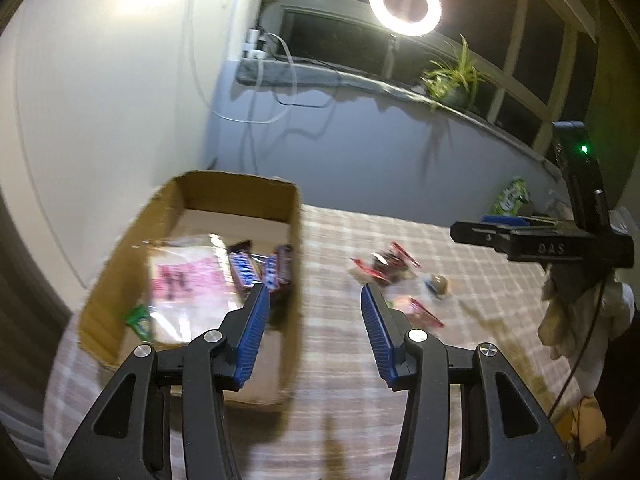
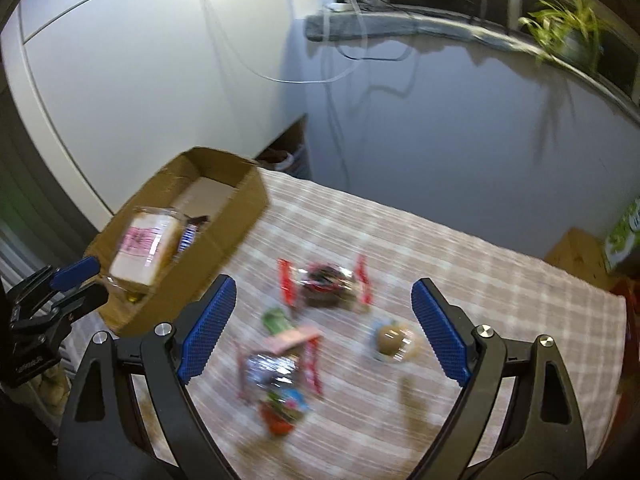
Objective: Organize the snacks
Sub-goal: 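Grasp the brown wrapped candy with the left gripper while the right grasps the egg snack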
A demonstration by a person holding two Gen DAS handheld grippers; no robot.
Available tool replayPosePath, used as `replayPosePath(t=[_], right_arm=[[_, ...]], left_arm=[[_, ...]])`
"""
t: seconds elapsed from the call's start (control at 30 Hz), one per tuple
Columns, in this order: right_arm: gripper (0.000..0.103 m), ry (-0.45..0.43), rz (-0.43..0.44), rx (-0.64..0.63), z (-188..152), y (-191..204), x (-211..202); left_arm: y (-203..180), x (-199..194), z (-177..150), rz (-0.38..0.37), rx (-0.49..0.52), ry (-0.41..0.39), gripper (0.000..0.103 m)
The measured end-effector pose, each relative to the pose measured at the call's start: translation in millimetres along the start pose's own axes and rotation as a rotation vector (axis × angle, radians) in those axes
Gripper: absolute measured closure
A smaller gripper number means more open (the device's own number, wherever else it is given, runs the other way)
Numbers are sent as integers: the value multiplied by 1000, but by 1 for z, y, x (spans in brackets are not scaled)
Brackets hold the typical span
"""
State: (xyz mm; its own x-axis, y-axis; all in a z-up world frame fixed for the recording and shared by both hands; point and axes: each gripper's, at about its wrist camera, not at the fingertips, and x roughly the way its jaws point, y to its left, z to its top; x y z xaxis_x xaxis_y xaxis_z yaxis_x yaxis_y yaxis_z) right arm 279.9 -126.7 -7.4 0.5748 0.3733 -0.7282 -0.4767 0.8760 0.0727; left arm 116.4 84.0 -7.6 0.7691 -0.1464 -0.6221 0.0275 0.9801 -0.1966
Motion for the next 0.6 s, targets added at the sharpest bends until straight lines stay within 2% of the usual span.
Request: replayPosePath(t=[0.2, 0.4, 0.47, 0.6], right_arm=[[11, 14, -15, 54, -15, -37, -2], [13, 34, -6, 55, -31, -51, 9], [27, 45, 8, 52, -36, -53, 13], [42, 77, 32, 46, -43, -55, 25]], left_arm=[[-28, 16, -7, -65, 37, 52, 56], [-51, 35, -13, -114, 73, 106, 56], [-58, 42, -15, -125, 85, 125, 56], [-67, 61, -18, -148, 97, 162, 56]])
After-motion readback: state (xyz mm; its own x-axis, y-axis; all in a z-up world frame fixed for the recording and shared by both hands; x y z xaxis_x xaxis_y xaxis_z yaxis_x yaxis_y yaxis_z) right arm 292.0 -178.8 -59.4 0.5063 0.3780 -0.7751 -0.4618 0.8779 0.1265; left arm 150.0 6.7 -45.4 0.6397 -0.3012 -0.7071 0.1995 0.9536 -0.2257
